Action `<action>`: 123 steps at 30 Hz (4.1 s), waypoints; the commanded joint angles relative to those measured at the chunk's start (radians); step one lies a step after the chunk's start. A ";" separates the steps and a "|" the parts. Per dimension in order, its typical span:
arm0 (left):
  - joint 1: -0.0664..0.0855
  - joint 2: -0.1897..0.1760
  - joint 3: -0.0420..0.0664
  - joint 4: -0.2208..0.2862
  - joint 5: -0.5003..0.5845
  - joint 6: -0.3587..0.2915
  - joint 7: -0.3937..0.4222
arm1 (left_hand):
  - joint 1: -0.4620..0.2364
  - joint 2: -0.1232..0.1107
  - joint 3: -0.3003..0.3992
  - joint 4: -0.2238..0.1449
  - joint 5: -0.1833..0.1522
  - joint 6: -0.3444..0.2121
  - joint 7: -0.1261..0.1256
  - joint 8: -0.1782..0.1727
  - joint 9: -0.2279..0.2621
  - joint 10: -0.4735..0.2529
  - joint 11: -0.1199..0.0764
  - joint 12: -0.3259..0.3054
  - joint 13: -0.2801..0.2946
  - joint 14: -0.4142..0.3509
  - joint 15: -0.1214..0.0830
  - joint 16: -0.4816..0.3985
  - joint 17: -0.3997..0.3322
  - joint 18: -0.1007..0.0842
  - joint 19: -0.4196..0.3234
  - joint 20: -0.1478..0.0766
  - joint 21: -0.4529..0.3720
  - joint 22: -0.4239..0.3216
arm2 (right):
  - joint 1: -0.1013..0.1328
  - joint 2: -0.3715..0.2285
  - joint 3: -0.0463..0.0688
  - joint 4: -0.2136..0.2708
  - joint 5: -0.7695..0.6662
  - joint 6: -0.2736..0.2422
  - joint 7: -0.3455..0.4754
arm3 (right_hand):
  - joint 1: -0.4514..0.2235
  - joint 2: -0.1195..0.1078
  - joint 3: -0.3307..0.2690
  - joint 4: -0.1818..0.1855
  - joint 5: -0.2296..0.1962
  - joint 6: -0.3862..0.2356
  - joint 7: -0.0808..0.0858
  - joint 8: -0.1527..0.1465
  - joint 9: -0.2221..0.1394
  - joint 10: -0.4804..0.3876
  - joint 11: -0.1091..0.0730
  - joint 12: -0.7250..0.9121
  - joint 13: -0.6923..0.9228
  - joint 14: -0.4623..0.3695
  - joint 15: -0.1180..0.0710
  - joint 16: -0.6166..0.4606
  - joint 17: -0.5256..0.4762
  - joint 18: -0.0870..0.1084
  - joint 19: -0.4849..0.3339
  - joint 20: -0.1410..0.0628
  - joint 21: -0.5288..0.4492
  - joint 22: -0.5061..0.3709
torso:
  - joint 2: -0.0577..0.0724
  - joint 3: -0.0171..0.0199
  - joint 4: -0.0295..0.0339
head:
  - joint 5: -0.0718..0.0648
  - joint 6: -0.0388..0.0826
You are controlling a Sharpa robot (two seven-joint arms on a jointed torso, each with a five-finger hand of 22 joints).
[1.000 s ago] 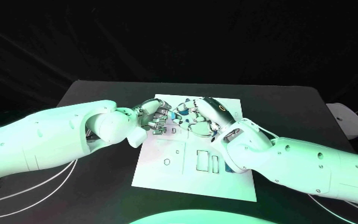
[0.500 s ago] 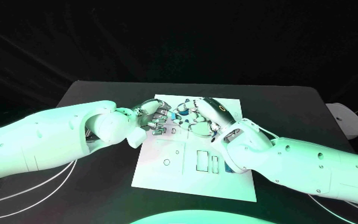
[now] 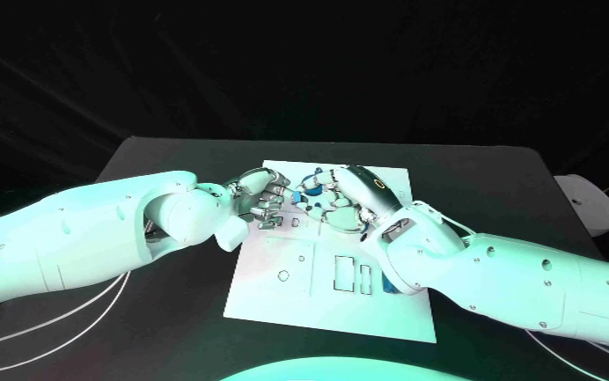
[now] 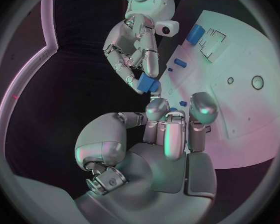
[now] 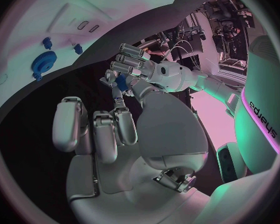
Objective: Assemble the parts on the task board
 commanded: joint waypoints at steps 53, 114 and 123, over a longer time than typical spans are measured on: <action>0.007 -0.064 0.004 -0.062 -0.060 -0.077 0.045 | 0.003 0.003 0.014 -0.011 -0.002 -0.021 0.008 -0.005 0.020 -0.020 -0.004 -0.022 -0.021 0.087 -0.001 -0.008 0.196 -0.006 -0.011 -0.008 -0.001 -0.014 | -0.002 0.010 0.000 -0.035 0.010 0.049 -0.025 | -0.008 -0.001 -0.019 0.008 -0.009 0.009 0.001 0.005 0.002 0.001 -0.003 -0.001 0.074 0.104 0.001 0.007 0.262 -0.009 0.008 0.001 0.004 0.114 | 0.000 -0.0013 0.0018 | 0.004 0.001; 0.047 -0.087 0.021 -0.032 -0.054 -0.127 0.126 | 0.052 -0.033 0.030 -0.081 -0.003 -0.119 0.051 -0.037 0.044 -0.210 0.035 -0.253 -0.276 0.020 0.033 -0.109 0.008 0.037 -0.170 0.020 -0.147 -0.270 | 0.034 -0.016 0.000 -0.013 -0.125 0.334 -0.114 | 0.035 -0.002 -0.023 -0.016 -0.023 -0.050 0.023 -0.026 -0.010 -0.155 0.016 -0.161 -0.092 0.056 0.017 -0.075 0.125 0.030 -0.104 0.013 -0.204 0.023 | -0.004 -0.0037 -0.0012 | 0.016 -0.003; 0.046 -0.083 0.020 -0.025 -0.055 -0.150 0.166 | 0.091 -0.058 0.012 -0.110 -0.004 -0.178 0.074 -0.021 0.055 -0.283 0.057 -0.276 -0.309 -0.044 0.053 -0.188 -0.127 0.060 -0.261 0.041 -0.247 -0.410 | 0.120 0.001 0.000 -0.049 -0.184 0.523 -0.106 | 0.075 -0.023 -0.008 -0.047 -0.043 -0.082 0.017 -0.038 -0.016 -0.353 0.012 -0.418 -0.345 -0.005 0.018 -0.165 -0.008 0.064 -0.218 0.018 -0.407 -0.062 | -0.009 -0.0093 0.0015 | 0.015 -0.004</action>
